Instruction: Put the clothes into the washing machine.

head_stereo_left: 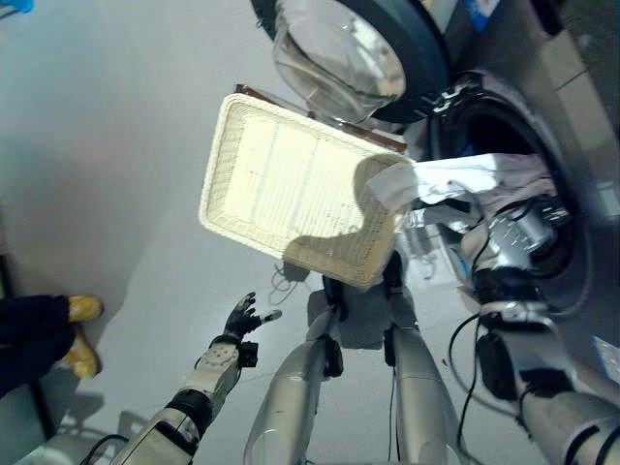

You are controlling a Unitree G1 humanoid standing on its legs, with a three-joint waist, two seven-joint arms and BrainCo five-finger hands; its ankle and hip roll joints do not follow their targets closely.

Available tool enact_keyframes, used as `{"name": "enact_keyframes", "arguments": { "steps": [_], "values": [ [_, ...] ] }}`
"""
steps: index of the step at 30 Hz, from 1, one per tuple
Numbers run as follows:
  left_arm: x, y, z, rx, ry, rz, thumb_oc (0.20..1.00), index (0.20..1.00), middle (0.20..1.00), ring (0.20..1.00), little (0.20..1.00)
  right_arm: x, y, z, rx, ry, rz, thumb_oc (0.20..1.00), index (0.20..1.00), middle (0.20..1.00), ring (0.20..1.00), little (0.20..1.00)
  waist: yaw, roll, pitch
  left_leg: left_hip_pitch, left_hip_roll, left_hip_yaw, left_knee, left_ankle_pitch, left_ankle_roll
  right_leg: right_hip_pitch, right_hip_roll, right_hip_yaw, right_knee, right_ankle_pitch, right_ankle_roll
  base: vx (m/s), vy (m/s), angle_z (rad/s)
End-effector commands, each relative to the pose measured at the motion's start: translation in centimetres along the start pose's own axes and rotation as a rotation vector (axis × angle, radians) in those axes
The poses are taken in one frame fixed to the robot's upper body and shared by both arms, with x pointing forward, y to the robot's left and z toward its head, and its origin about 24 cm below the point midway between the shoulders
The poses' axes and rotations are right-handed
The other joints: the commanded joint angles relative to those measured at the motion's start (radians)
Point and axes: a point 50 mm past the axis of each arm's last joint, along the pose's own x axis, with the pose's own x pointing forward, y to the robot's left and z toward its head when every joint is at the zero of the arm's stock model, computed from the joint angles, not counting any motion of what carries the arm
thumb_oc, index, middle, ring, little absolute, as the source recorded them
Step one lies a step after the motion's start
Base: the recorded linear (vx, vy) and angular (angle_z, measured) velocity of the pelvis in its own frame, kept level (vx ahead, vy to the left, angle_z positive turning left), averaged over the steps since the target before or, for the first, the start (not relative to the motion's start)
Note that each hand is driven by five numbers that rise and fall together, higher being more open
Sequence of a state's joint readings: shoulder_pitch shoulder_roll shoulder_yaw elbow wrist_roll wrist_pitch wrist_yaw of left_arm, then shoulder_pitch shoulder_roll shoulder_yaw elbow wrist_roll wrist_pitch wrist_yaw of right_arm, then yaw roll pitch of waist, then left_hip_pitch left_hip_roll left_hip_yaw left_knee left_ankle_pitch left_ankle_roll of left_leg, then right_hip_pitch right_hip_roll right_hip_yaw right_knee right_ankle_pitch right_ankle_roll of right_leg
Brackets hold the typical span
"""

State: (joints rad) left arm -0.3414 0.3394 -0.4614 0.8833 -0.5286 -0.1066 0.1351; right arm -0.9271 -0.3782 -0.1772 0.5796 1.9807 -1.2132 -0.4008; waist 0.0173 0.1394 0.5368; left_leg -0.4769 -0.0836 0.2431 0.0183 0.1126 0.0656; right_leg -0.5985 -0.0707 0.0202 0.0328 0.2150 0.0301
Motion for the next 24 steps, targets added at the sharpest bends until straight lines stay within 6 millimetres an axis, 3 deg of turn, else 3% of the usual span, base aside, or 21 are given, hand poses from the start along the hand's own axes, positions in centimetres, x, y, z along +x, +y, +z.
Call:
{"name": "enact_keyframes", "arguments": {
  "steps": [1,4,5,8,9,10,12,13,14,16,20,24],
  "values": [
    [-0.7,0.7,-1.7,-0.01,0.061,0.003,1.0,1.0,1.0,1.0,1.0,1.8,13.6,4.8,0.17,-0.206,0.317,1.0,1.0,1.0,1.0,1.0,-0.053,0.066,-0.017,-0.065,-0.012,-0.141,0.099,-0.021,-0.086,-0.016,0.013,-0.104,0.179,-0.156,0.03,0.08,-0.109,0.3],
    [-0.9,0.7,-1.6,-0.002,0.06,-0.016,1.0,1.0,1.0,1.0,1.0,3.5,12.8,3.3,-0.046,-0.021,0.302,1.0,1.0,1.0,1.0,1.0,-0.047,0.076,-0.017,-0.069,-0.017,-0.154,0.091,-0.015,-0.086,-0.02,0.014,-0.117,0.196,-0.176,0.025,0.03,-0.072,0.22],
    [-0.9,0.9,-1.3,0.006,0.055,-0.023,1.0,1.0,1.0,1.0,1.0,4.5,10.5,1.5,-0.287,0.172,0.259,1.0,1.0,1.0,1.0,1.0,-0.042,0.075,-0.017,-0.084,-0.019,-0.158,0.092,-0.01,-0.086,-0.032,0.014,-0.125,0.202,-0.177,0.022,0.02,-0.085,0.16],
    [-0.8,1.1,-1.0,0.016,0.047,-0.021,1.0,1.0,1.0,1.0,1.0,5.2,8.1,0.6,-0.508,0.301,0.189,1.0,1.0,1.0,1.0,1.0,-0.036,0.068,-0.017,-0.102,-0.02,-0.158,0.096,-0.006,-0.083,-0.048,0.014,-0.133,0.205,-0.17,0.021,0.0,-0.081,0.08],
    [-0.8,1.1,-1.0,0.016,0.047,-0.021,1.0,1.0,1.0,1.0,1.0,5.2,8.1,0.6,-0.508,0.301,0.189,1.0,1.0,1.0,1.0,1.0,-0.036,0.068,-0.017,-0.102,-0.02,-0.158,0.096,-0.006,-0.083,-0.048,0.014,-0.133,0.205,-0.17,0.021,-0.01,-0.071,0.08],
    [-0.7,1.3,-0.8,0.023,0.043,-0.02,1.0,1.0,1.0,1.0,1.0,5.2,6.8,0.1,-0.654,0.348,0.169,1.0,1.0,1.0,1.0,1.0,-0.033,0.063,-0.017,-0.111,-0.019,-0.156,0.099,-0.005,-0.081,-0.055,0.016,-0.136,0.206,-0.168,0.019,-0.01,-0.142,0.03],
    [-0.6,1.6,-0.5,0.048,0.032,-0.01,1.0,1.0,1.0,1.0,1.0,5.8,4.7,0.4,-1.165,0.231,0.222,1.0,1.0,1.0,1.0,1.0,-0.022,0.046,-0.017,-0.136,-0.016,-0.156,0.104,-0.005,-0.078,-0.074,0.02,-0.148,0.211,-0.16,0.019,-0.02,-0.168,-0.03],
    [-0.6,1.6,-0.5,0.051,0.03,-0.009,1.0,1.0,1.0,1.0,1.0,5.9,4.8,0.6,-1.217,0.179,0.23,1.0,1.0,1.0,1.0,1.0,-0.02,0.044,-0.017,-0.139,-0.015,-0.155,0.105,-0.004,-0.077,-0.077,0.021,-0.149,0.211,-0.158,0.018,0.0,-0.095,-0.01],
    [-0.6,1.2,-0.5,0.063,0.024,-0.011,1.0,1.0,1.0,1.0,1.0,6.0,6.7,1.2,-1.376,-0.079,0.357,1.0,1.0,1.0,1.0,1.0,-0.011,0.044,-0.017,-0.148,-0.014,-0.156,0.108,-0.008,-0.074,-0.084,0.022,-0.154,0.213,-0.156,0.021,0.01,-0.053,-0.01],
    [-0.6,1.1,-0.7,0.06,0.021,-0.014,1.0,1.0,1.0,1.0,1.0,5.4,8.2,0.9,-1.293,-0.15,0.432,1.0,1.0,1.0,1.0,1.0,-0.009,0.047,-0.017,-0.15,-0.015,-0.156,0.112,-0.011,-0.073,-0.087,0.023,-0.155,0.216,-0.157,0.021,0.01,-0.002,-0.08],
    [-0.7,0.1,-0.7,0.048,0.012,-0.029,1.0,1.0,1.0,1.0,1.0,3.8,9.1,0.8,-1.052,-0.238,0.516,1.0,1.0,1.0,1.0,1.0,-0.009,0.064,-0.017,-0.15,-0.021,-0.153,0.112,-0.017,-0.072,-0.096,0.02,-0.152,0.221,-0.161,0.028,0.0,0.067,-0.09],
    [-0.5,-0.2,0.0,0.03,0.005,-0.041,1.0,1.0,1.0,1.0,1.0,3.4,8.4,0.4,-0.834,-0.079,0.577,1.0,1.0,1.0,1.0,1.0,-0.015,0.08,-0.017,-0.146,-0.027,-0.148,0.101,-0.019,-0.071,-0.1,0.013,-0.146,0.211,-0.157,0.036,-0.02,0.105,-0.05]
  ]
}}
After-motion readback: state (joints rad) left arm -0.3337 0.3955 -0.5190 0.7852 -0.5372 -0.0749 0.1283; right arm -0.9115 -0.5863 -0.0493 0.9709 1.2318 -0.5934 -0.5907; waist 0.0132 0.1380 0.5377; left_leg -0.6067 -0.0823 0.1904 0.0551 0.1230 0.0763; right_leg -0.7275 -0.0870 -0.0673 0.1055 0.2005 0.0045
